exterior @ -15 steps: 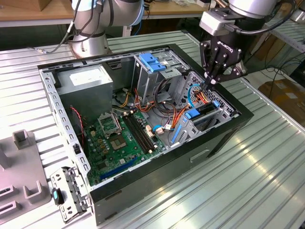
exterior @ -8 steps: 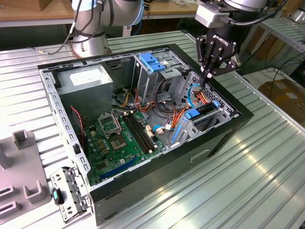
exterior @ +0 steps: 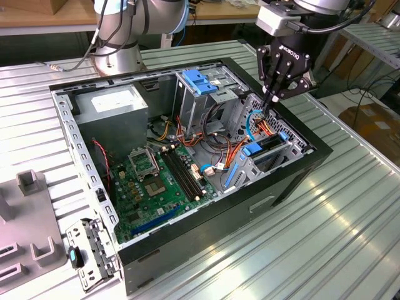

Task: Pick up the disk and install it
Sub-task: 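Insert the second disk wire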

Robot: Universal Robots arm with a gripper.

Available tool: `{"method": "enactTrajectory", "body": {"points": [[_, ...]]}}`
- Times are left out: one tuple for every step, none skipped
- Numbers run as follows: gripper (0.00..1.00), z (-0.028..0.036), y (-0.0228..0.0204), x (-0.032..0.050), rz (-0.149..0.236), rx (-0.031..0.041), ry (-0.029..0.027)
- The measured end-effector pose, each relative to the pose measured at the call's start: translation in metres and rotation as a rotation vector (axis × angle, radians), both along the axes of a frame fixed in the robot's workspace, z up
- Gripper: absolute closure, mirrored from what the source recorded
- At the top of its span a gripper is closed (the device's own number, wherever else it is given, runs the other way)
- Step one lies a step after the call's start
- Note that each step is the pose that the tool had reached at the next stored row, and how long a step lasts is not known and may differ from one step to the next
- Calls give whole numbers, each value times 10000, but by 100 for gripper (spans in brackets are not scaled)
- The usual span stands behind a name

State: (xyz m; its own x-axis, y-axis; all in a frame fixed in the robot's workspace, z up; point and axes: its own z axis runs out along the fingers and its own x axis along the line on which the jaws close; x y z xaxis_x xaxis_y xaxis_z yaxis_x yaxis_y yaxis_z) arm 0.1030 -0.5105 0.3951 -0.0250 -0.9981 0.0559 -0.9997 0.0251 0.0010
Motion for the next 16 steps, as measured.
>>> {"method": "enactTrajectory", "body": {"points": [[83,1,5,2,1,-27,0],[76,1,8,2,0,-56,0],[76,-1,12,3,0,-83,0],[76,-1,17,5,1,-106,0],[76,-2,22,6,1,-119,0],[76,-7,24,6,1,-118,0],[76,-14,27,6,1,-117,-1],[76,-19,32,6,1,-119,0],[76,-26,39,6,1,-121,0],[76,-32,44,7,1,-121,0],[76,-41,52,7,2,-124,1],[76,-50,59,7,2,-125,1],[76,-60,67,8,1,-129,2],[76,-70,70,8,0,-134,2],[76,-85,73,8,1,-153,2],[76,-103,75,8,1,-180,2]]}}
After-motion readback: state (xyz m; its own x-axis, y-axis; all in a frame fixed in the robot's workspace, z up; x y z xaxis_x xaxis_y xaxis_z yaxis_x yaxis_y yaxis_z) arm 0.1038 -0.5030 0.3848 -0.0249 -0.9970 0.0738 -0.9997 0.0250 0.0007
